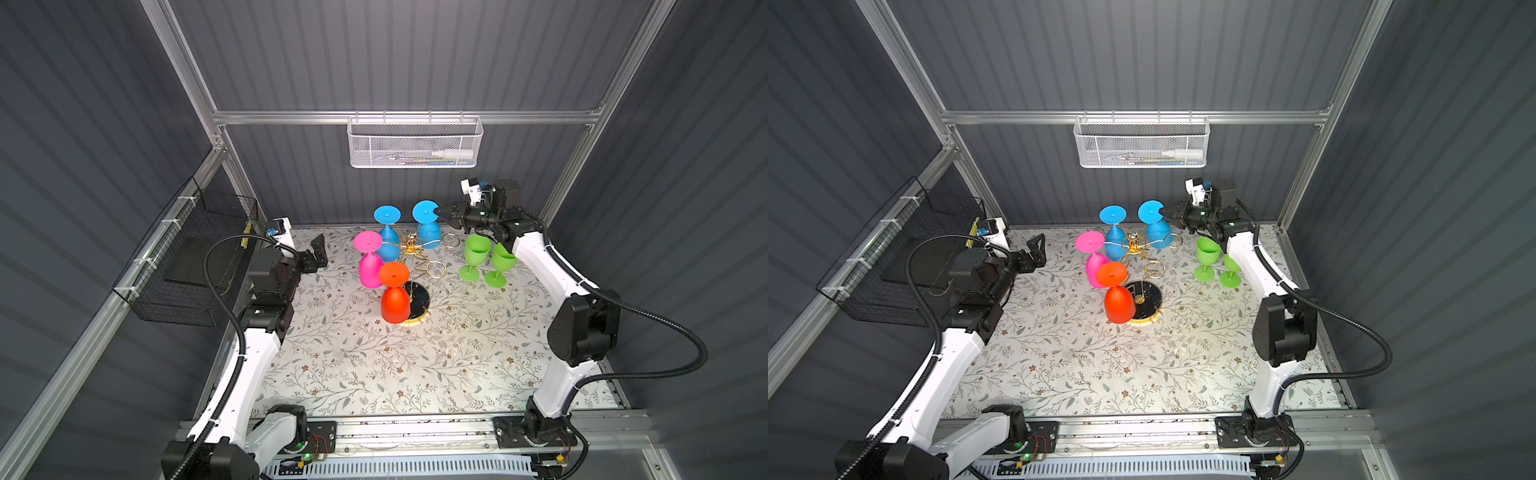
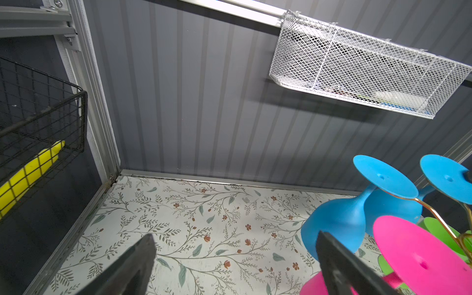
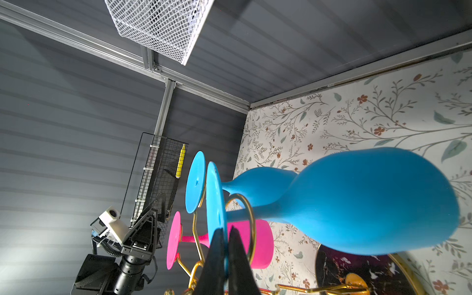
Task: Take the wine glass off the wine glass rack
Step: Pick up the wine glass from the wine glass rack.
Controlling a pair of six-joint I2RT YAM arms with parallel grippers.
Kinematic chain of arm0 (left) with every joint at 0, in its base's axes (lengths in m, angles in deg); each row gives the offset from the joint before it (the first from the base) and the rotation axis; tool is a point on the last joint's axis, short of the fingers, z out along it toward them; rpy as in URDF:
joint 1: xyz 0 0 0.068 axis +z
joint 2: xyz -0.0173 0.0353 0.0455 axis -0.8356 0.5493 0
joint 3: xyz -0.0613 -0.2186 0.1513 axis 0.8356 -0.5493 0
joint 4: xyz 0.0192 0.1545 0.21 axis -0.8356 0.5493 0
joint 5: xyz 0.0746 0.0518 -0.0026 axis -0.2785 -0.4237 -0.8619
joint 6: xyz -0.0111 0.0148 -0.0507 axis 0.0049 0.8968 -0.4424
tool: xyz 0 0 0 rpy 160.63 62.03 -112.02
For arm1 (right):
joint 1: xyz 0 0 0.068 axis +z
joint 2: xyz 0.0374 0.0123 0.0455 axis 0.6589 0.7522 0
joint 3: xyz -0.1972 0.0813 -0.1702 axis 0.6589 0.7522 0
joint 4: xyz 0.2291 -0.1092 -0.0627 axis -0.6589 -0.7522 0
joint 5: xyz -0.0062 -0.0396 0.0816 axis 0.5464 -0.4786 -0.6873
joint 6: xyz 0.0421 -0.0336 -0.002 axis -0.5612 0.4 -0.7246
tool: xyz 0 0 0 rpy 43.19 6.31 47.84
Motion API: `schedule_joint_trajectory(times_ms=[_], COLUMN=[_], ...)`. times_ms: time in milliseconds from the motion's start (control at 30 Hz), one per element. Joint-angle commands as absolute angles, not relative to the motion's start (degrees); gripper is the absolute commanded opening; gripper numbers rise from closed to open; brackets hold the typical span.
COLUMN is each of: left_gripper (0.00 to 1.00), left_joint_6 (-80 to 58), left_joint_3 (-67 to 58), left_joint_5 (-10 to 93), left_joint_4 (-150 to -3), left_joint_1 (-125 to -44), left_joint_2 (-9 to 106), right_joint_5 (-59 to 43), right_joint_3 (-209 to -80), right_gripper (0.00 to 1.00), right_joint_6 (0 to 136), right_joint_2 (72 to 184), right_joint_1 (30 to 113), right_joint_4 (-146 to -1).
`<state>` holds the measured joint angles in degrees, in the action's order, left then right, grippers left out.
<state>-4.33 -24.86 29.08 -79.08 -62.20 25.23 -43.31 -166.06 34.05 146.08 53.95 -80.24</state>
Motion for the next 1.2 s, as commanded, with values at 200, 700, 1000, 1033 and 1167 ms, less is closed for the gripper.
schedule_joint_trajectory(times_ms=[200,700,1000,1033,1167], left_gripper=[1.00,1.00,1.00,1.00,1.00], left_joint_6=[-4.2,-4.3,-4.3,-4.3,-4.3], left_joint_3=[-25.5,-25.5,-25.6,-25.6,-25.6], left_joint_5=[29.4,29.5,29.5,29.5,29.5], left_joint_4=[-79.0,-79.1,-79.1,-79.1,-79.1], left_joint_1=[-61.9,-61.9,-61.9,-61.9,-61.9], left_joint_2=[23.8,23.6,23.6,23.6,23.5], right_joint_5=[-45.0,-45.9,-46.2,-46.3,-46.3], right_joint_3=[-163.7,-160.7,-158.1,-157.8,-156.7], right_gripper=[0.00,0.00,0.00,0.00,0.00], right_joint_6=[31.9,29.6,30.2,30.2,30.5], right_joint_2=[142.7,140.6,138.9,138.7,137.7], right_joint_1=[54.0,54.1,54.2,54.2,54.3], right_joint_4=[-76.5,-73.7,-73.8,-73.8,-73.8])
